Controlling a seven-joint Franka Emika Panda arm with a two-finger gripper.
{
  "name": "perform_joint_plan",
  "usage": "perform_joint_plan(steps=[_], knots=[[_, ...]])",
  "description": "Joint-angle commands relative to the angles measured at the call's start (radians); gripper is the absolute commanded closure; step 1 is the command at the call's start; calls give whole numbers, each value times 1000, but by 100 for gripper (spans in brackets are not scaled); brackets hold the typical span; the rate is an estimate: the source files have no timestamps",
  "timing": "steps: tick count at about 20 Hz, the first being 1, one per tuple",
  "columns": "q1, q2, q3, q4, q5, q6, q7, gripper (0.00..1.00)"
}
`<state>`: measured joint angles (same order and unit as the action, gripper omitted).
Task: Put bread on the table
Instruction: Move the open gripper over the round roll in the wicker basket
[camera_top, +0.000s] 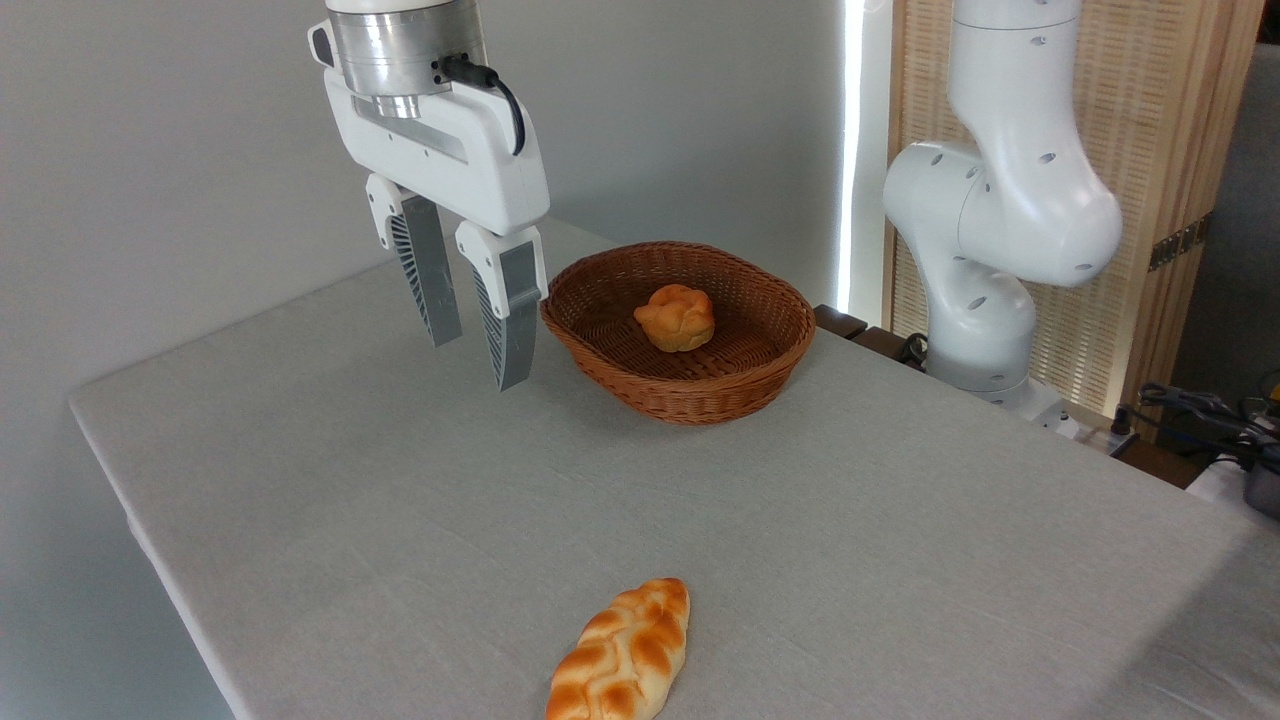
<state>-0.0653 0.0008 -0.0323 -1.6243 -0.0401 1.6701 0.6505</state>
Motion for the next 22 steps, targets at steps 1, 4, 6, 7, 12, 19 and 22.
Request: perform_joint_plan(steps=[1,4,6,7,12,19,22], knots=[[-4,-25,9,-17,-6,-33,-14,0],[-4,-25,11,-17,-9,-33,-12,0],[-4,-25,9,-17,-9,-33,-12,0],[-4,-25,9,-17,-9,-33,-12,0],[-5,-62,-12,-90,-14,-30,-18,0],[-181,-243,-54,-293,-40,-15,6,0],[-260,-340,-57,-405,-46,-16,5,0]])
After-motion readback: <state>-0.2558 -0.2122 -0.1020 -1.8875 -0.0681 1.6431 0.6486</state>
